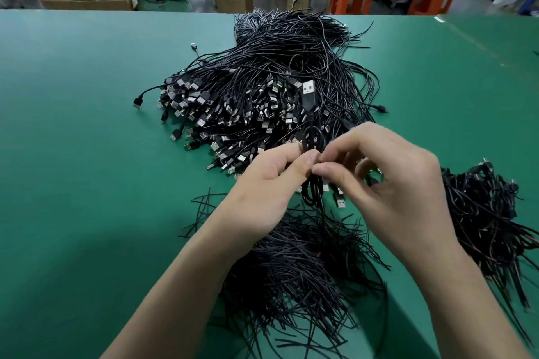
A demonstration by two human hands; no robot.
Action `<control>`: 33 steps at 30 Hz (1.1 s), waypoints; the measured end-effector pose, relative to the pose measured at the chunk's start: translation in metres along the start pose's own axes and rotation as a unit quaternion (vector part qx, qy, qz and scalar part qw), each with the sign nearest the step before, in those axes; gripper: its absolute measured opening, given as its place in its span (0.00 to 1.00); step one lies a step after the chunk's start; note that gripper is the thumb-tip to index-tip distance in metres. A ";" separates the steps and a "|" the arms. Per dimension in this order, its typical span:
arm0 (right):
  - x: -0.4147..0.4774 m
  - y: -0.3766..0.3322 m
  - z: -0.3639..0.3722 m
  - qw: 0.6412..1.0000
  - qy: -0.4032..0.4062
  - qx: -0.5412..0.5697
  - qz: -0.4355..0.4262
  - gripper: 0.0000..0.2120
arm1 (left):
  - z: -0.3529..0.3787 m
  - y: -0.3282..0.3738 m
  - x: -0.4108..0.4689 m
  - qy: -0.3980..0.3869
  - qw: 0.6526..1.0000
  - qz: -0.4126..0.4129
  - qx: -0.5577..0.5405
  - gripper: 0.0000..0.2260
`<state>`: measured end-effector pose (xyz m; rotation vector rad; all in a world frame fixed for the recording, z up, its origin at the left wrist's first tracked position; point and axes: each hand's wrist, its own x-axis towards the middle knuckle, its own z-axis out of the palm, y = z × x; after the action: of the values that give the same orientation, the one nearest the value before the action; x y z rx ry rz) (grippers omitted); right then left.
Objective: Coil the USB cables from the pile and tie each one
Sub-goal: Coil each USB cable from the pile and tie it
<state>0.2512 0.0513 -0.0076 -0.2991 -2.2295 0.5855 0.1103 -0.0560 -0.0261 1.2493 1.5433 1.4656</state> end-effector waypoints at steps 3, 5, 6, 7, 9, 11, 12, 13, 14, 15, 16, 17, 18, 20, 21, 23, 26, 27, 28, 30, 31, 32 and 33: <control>-0.001 -0.001 0.002 1.000 0.010 -0.024 -0.001 0.07 | 0.001 0.002 0.000 -0.017 1.000 -0.003 0.015 0.22; -0.001 -0.001 0.002 0.998 0.016 -0.050 0.018 0.09 | 0.001 0.002 0.000 -0.013 1.000 -0.007 0.006 0.17; -0.001 -0.001 0.002 0.998 0.014 -0.061 0.025 0.09 | 0.000 0.003 -0.001 -0.007 1.000 -0.014 0.009 0.16; -0.002 -0.001 0.003 0.997 0.010 -0.068 0.030 0.09 | 0.000 0.003 -0.001 -0.001 1.000 -0.020 0.013 0.16; -0.003 -0.001 0.005 0.996 -0.001 -0.075 0.044 0.09 | 0.001 0.003 -0.001 0.005 1.000 -0.023 0.014 0.20; -0.004 -0.001 0.007 0.994 -0.010 -0.072 0.081 0.09 | 0.003 0.005 -0.001 0.015 1.000 -0.011 0.013 0.18; -0.004 0.000 0.008 0.993 -0.012 -0.066 0.100 0.10 | 0.003 0.005 -0.001 0.026 1.000 -0.005 0.013 0.16; -0.004 0.000 0.009 0.992 -0.012 -0.056 0.116 0.10 | 0.004 0.005 -0.001 0.036 0.999 -0.002 0.017 0.15; -0.004 0.001 0.011 0.991 -0.008 -0.041 0.126 0.10 | 0.005 0.005 0.000 0.047 0.999 0.000 0.022 0.15; -0.004 0.001 0.012 0.990 -0.002 -0.023 0.137 0.11 | 0.006 0.003 0.000 0.061 0.998 0.003 0.027 0.15; -0.003 0.000 0.013 0.989 0.007 0.001 0.151 0.11 | 0.007 0.001 0.000 0.082 0.996 0.010 0.033 0.15; -0.003 -0.001 0.014 0.985 0.017 0.030 0.171 0.12 | 0.008 0.001 0.000 0.105 0.994 0.023 0.036 0.12; -0.003 -0.001 0.016 0.978 0.026 0.061 0.196 0.13 | 0.009 0.001 -0.001 0.127 0.990 0.043 0.043 0.09; -0.002 -0.004 0.018 0.957 0.038 0.139 0.250 0.15 | 0.011 0.001 -0.001 0.170 0.977 0.099 0.088 0.04; -0.002 -0.006 0.019 0.940 0.045 0.193 0.276 0.15 | 0.013 0.002 -0.002 0.191 0.966 0.132 0.115 0.04; -0.003 -0.009 0.023 0.892 0.060 0.316 0.317 0.17 | 0.016 0.000 -0.004 0.223 0.944 0.195 0.148 0.04; -0.005 -0.012 0.028 0.846 0.072 0.384 0.363 0.22 | 0.018 -0.005 -0.006 0.216 0.931 0.241 0.165 0.10; -0.004 -0.012 0.028 0.842 0.082 0.385 0.368 0.22 | 0.017 -0.006 -0.007 0.204 0.934 0.243 0.166 0.11; -0.004 -0.011 0.028 0.844 0.094 0.380 0.367 0.22 | 0.015 -0.006 -0.007 0.191 0.938 0.240 0.163 0.13; -0.004 -0.010 0.026 0.859 0.110 0.357 0.350 0.17 | 0.013 -0.004 -0.007 0.171 0.952 0.215 0.135 0.13; -0.004 -0.010 0.025 0.867 0.111 0.347 0.342 0.17 | 0.014 -0.002 -0.006 0.169 0.960 0.195 0.110 0.13; -0.005 -0.010 0.025 0.873 0.107 0.338 0.336 0.18 | 0.015 -0.001 -0.006 0.168 0.967 0.176 0.077 0.10; -0.006 -0.011 0.026 0.877 0.104 0.330 0.334 0.17 | 0.015 0.001 -0.005 0.167 0.973 0.157 0.036 0.08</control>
<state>0.2348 0.0319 -0.0210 -0.7348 -1.5537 1.5517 0.1261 -0.0552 -0.0280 1.3919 1.6817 1.9168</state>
